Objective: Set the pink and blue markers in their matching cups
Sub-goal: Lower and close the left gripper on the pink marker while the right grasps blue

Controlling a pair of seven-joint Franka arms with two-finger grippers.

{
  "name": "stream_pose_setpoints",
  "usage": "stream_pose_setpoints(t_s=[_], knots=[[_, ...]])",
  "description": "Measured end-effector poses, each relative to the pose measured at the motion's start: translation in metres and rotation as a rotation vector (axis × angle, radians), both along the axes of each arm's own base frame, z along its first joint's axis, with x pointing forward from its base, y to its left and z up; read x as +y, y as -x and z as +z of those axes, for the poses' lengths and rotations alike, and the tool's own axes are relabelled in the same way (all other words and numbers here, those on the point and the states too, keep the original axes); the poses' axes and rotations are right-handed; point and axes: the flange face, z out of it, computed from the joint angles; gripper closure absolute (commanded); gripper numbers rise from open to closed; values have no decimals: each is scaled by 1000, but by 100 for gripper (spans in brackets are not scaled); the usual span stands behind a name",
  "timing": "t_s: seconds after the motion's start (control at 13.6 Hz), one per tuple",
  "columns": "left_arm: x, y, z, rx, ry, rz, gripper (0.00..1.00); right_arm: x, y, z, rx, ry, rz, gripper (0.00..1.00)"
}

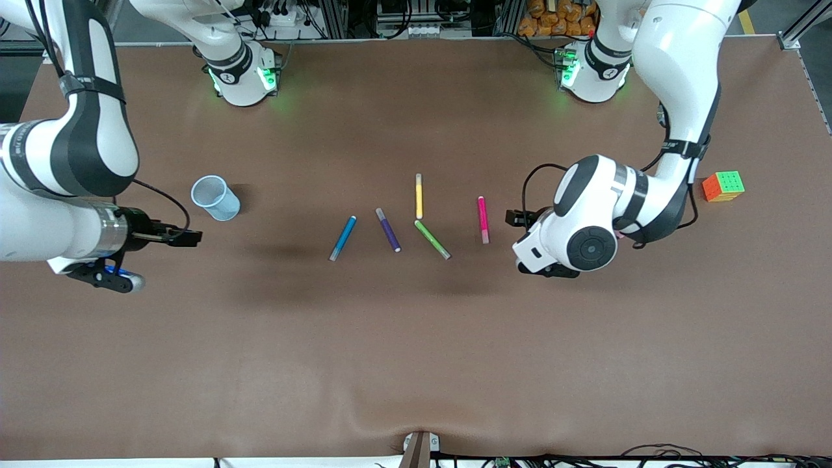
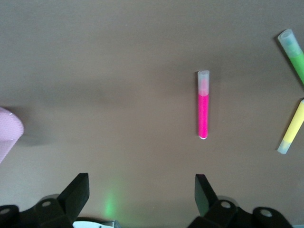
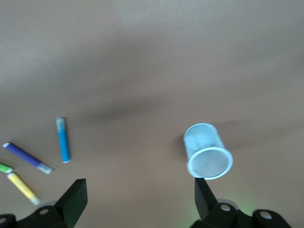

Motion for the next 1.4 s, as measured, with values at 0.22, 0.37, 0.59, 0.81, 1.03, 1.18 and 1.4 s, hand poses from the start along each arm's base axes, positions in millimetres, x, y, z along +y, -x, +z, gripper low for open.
stream_pose_setpoints(t_s=[0.22,0.37,0.59,0.81,1.03,1.18,1.4], knots=[[-16,1,-25,3,10,44,12,56,-3,-15,-12,41,-77,0],[-34,4,-50,-14,9,59,20,95,0,-33,3,49,-86,0],[-48,8,-89,-19,14,61,31,128,2,-59,43,2,-96,0],[-52,10,-107,-12,9,67,40,153,3,-89,12,-6,-91,0],[-55,13,-120,-4,-18,111,42,176,7,-136,-17,10,-95,0],[-62,15,-125,-13,-28,135,43,197,11,-169,-33,32,-111,13],[-75,21,-134,-22,-38,161,48,224,19,-203,-56,53,-117,28]])
